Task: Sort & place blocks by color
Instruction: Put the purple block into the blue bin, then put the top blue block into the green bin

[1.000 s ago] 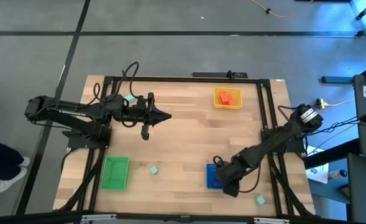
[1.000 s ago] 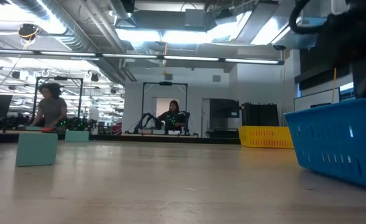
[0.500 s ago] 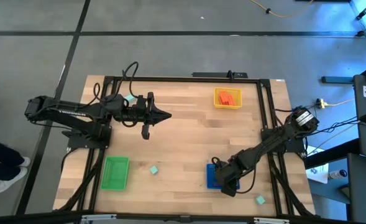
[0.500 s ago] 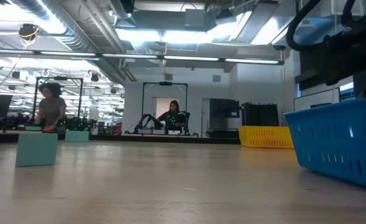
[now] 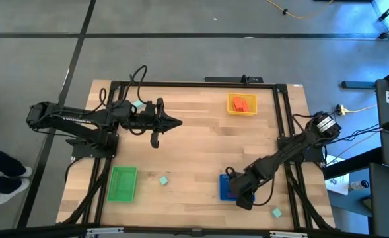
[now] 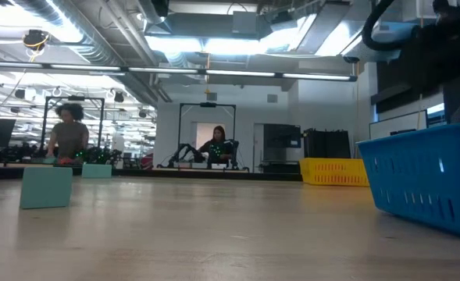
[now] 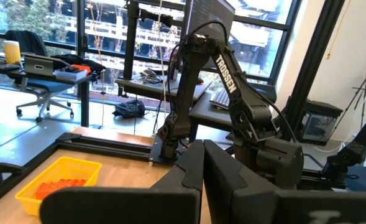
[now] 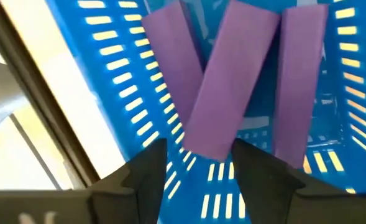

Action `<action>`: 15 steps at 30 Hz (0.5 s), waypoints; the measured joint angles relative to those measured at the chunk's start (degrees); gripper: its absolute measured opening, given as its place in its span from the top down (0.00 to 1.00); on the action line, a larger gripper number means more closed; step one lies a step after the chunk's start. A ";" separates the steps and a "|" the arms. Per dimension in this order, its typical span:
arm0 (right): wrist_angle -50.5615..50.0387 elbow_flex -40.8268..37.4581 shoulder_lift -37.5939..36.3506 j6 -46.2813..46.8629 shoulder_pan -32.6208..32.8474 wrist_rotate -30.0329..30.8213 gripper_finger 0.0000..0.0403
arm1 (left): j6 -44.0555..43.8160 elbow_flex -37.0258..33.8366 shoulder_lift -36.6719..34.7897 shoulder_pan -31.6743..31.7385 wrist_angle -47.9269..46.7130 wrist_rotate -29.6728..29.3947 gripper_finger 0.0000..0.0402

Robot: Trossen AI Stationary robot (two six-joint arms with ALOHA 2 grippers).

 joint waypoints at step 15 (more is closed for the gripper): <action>-0.61 0.00 -4.77 -2.35 0.00 -0.39 0.54 | -0.01 0.02 0.00 0.00 -0.03 -0.01 1.00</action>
